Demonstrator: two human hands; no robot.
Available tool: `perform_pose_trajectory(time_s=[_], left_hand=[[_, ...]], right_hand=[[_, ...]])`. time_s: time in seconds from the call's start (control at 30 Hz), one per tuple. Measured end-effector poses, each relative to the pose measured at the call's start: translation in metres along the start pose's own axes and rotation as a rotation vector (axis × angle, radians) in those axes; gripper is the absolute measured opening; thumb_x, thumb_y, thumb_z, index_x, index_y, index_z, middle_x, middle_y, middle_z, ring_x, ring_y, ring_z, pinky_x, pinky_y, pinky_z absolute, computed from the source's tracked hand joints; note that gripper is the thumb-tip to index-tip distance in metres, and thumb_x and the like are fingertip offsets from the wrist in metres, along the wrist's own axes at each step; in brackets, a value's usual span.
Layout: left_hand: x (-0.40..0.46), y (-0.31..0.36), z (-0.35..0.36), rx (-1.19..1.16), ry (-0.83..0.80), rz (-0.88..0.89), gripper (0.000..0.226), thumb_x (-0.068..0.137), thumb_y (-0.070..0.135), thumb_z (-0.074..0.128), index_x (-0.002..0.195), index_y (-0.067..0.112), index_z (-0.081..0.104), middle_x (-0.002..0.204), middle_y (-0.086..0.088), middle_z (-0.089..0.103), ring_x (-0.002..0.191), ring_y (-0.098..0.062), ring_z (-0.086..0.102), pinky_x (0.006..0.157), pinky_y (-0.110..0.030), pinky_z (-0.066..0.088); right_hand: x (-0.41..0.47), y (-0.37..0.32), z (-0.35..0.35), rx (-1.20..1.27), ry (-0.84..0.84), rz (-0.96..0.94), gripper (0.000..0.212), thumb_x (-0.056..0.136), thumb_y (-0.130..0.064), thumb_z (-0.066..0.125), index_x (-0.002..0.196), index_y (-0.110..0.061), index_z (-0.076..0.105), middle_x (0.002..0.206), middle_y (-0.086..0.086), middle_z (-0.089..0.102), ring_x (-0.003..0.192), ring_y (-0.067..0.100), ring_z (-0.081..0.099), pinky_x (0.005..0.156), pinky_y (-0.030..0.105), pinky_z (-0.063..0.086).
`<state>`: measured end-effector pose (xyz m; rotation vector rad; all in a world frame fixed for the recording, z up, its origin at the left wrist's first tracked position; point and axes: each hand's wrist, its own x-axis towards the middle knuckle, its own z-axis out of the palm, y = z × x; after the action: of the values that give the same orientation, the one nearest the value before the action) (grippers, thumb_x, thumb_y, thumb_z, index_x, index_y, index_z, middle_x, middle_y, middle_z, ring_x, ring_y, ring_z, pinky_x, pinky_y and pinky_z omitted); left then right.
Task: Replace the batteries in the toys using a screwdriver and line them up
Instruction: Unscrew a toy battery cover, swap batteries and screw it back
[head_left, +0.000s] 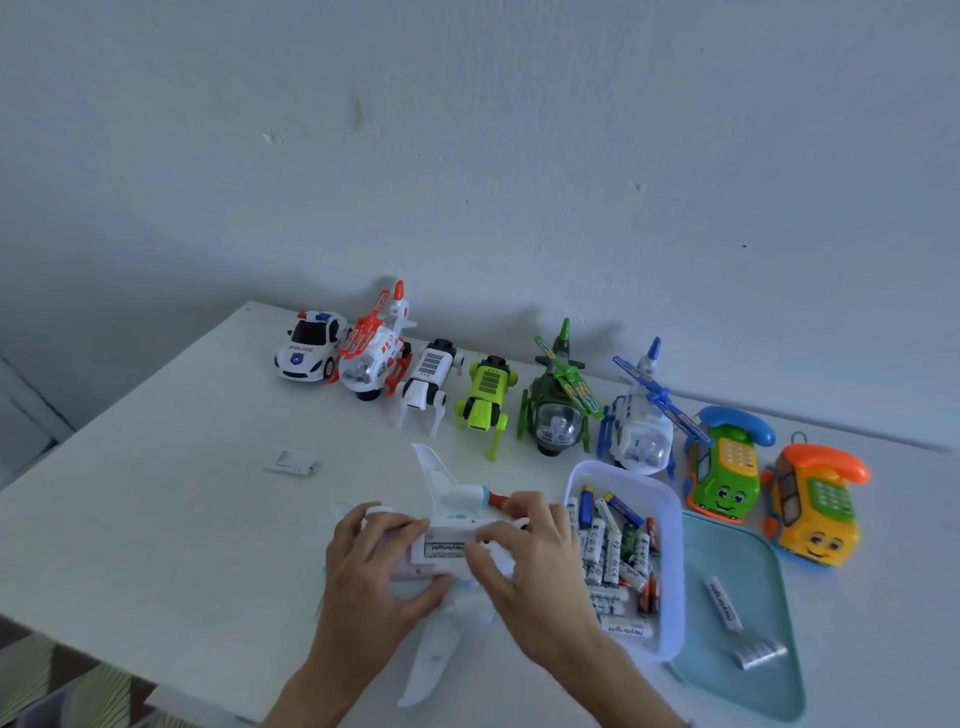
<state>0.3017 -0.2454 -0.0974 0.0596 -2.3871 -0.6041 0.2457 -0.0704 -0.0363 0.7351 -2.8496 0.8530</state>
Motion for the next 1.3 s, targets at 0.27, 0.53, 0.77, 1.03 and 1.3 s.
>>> perform_pose_trajectory(time_s=[0.27, 0.53, 0.77, 1.03, 1.3], left_hand=[[0.000, -0.003, 0.003, 0.008, 0.021, 0.031, 0.053, 0.070, 0.055, 0.066, 0.099, 0.011, 0.074, 0.100, 0.004, 0.062, 0.104, -0.034, 0.054, 0.086, -0.048, 0.047], [0.009, -0.005, -0.001, 0.011, -0.046, 0.065, 0.054, 0.068, 0.060, 0.062, 0.095, 0.015, 0.074, 0.100, 0.004, 0.064, 0.089, -0.029, 0.059, 0.075, -0.043, 0.050], [0.022, -0.015, -0.006, -0.091, -0.198, 0.034, 0.052, 0.055, 0.067, 0.073, 0.089, 0.029, 0.066, 0.103, 0.012, 0.062, 0.093, -0.014, 0.060, 0.071, -0.045, 0.053], [0.026, -0.010, -0.016, -0.149, -0.266, -0.022, 0.053, 0.058, 0.066, 0.074, 0.091, 0.025, 0.069, 0.091, 0.018, 0.054, 0.076, -0.006, 0.056, 0.065, -0.033, 0.052], [0.022, -0.007, -0.018, -0.160, -0.282, -0.076, 0.051, 0.058, 0.067, 0.074, 0.094, 0.032, 0.066, 0.093, 0.025, 0.050, 0.080, 0.002, 0.050, 0.073, -0.017, 0.041]], right_hand=[[0.002, 0.116, -0.093, -0.062, 0.054, 0.578, 0.024, 0.087, -0.002, 0.053, 0.106, -0.013, 0.065, 0.105, 0.008, 0.066, 0.077, 0.018, 0.057, 0.060, 0.029, 0.044], [-0.021, 0.153, -0.079, -0.323, -0.208, 0.660, 0.028, 0.084, -0.002, 0.048, 0.108, -0.012, 0.059, 0.103, 0.007, 0.063, 0.086, 0.025, 0.062, 0.067, 0.034, 0.050], [-0.005, 0.103, -0.102, -0.070, 0.072, 0.510, 0.023, 0.091, -0.001, 0.046, 0.111, -0.007, 0.056, 0.104, 0.012, 0.055, 0.081, 0.024, 0.053, 0.066, 0.034, 0.040], [0.009, 0.001, -0.060, 0.412, 0.011, 0.197, 0.018, 0.070, -0.008, 0.080, 0.062, -0.018, 0.067, 0.056, -0.005, 0.061, 0.053, 0.004, 0.053, 0.053, 0.020, 0.042], [0.021, -0.001, 0.004, 0.165, -0.058, -0.145, 0.013, 0.068, 0.001, 0.072, 0.069, -0.013, 0.074, 0.073, -0.007, 0.060, 0.065, 0.009, 0.055, 0.062, 0.028, 0.051]])
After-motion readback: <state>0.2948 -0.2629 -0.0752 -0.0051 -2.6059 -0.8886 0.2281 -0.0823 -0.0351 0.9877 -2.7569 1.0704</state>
